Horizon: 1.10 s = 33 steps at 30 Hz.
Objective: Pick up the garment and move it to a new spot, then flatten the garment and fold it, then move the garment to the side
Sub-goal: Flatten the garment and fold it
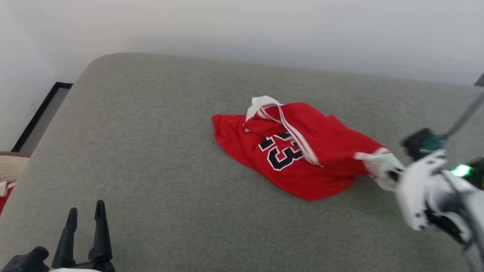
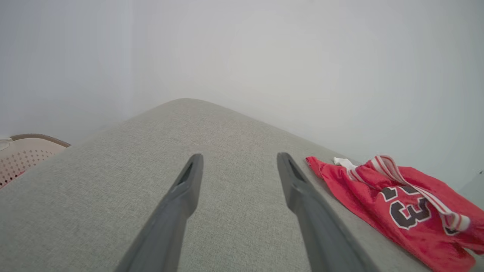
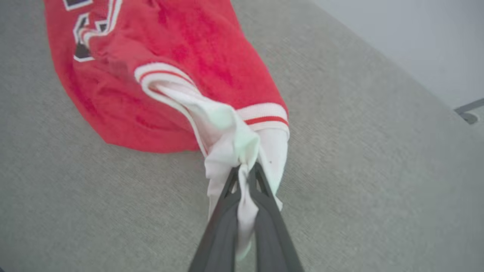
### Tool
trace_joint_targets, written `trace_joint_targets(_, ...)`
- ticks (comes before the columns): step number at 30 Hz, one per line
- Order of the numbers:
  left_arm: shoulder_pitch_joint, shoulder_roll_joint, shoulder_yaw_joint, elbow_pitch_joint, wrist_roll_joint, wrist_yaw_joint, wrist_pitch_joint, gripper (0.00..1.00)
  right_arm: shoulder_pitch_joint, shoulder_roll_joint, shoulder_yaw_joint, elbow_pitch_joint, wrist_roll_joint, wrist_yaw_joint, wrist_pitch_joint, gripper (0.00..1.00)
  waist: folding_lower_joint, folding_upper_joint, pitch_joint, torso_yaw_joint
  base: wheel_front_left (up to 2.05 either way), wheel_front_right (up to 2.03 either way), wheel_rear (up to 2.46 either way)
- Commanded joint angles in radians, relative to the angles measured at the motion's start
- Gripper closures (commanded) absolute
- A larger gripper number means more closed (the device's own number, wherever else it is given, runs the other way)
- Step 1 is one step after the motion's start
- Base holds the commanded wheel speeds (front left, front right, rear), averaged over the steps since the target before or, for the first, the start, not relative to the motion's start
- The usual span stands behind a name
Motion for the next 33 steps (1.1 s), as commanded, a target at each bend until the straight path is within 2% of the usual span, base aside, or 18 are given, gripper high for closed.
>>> trace_joint_targets(1, -0.002, 0.003, 0.004, -0.003, -0.014, -0.003, -0.002, 0.00, 0.016, 0.002, -0.019, -0.012, -0.006, -0.001, 0.009, 1.00, 0.0000, -0.0001, 0.003, -0.011, 0.00, 0.00, 0.00)
trace_joint_targets(4, -0.010, 0.001, 0.001, -0.004, -0.015, -0.003, -0.002, 0.00, 0.084, -0.008, -0.128, -0.036, -0.043, -0.001, 0.043, 1.00, 0.0000, -0.0001, 0.008, -0.024, 0.00, 0.00, 0.00)
trace_joint_targets(8, -0.020, 0.005, -0.007, 0.001, -0.015, -0.003, -0.002, 0.00, 0.152, 0.013, -0.223, -0.020, -0.073, -0.001, 0.069, 1.00, 0.0000, -0.0001, 0.014, -0.033, 0.00, 0.00, 0.00)
trace_joint_targets(10, -0.025, 0.005, -0.010, 0.003, -0.017, -0.003, -0.002, 0.00, 0.177, 0.018, -0.247, 0.008, -0.094, -0.001, 0.069, 1.00, 0.0000, -0.0001, 0.018, -0.034, 0.00, 0.00, 0.00)
trace_joint_targets(15, -0.039, 0.014, -0.023, 0.012, -0.016, -0.003, -0.002, 0.00, 0.187, 0.079, -0.270, 0.111, -0.087, -0.001, 0.051, 1.00, 0.0000, -0.0001, 0.027, -0.030, 0.00, 0.00, 0.00)
trace_joint_targets(16, -0.042, 0.014, -0.025, 0.013, -0.017, -0.003, -0.002, 0.00, 0.177, 0.085, -0.266, 0.131, -0.087, -0.001, 0.035, 0.94, 0.0000, -0.0001, 0.027, -0.029, 0.00, 0.00, 0.00)
trace_joint_targets(18, -0.041, 0.021, -0.029, 0.017, -0.018, -0.003, -0.002, 0.00, 0.163, 0.106, -0.262, 0.161, -0.088, -0.001, 0.012, 0.47, 0.0000, -0.0001, 0.026, -0.028, 0.00, 0.00, 0.00)
trace_joint_targets(19, -0.042, 0.026, -0.032, 0.019, -0.018, -0.003, -0.002, 0.00, 0.158, 0.113, -0.258, 0.174, -0.088, -0.001, 0.007, 0.00, 0.0000, -0.0001, 0.025, -0.028, 0.00, 0.00, 0.00)
trace_joint_targets(25, -0.045, 0.062, -0.051, 0.022, -0.025, -0.003, -0.002, 0.00, 0.129, 0.124, -0.245, 0.175, -0.070, -0.001, 0.010, 0.00, 0.0000, -0.0001, 0.007, -0.050, 0.00, 0.00, 0.00)
trace_joint_targets(33, -0.054, 0.127, -0.097, 0.027, -0.059, -0.003, -0.002, 0.00, 0.157, 0.138, -0.283, 0.049, -0.057, -0.001, -0.004, 0.00, 0.0000, -0.0001, -0.016, -0.095, 0.00, 0.00, 0.00)
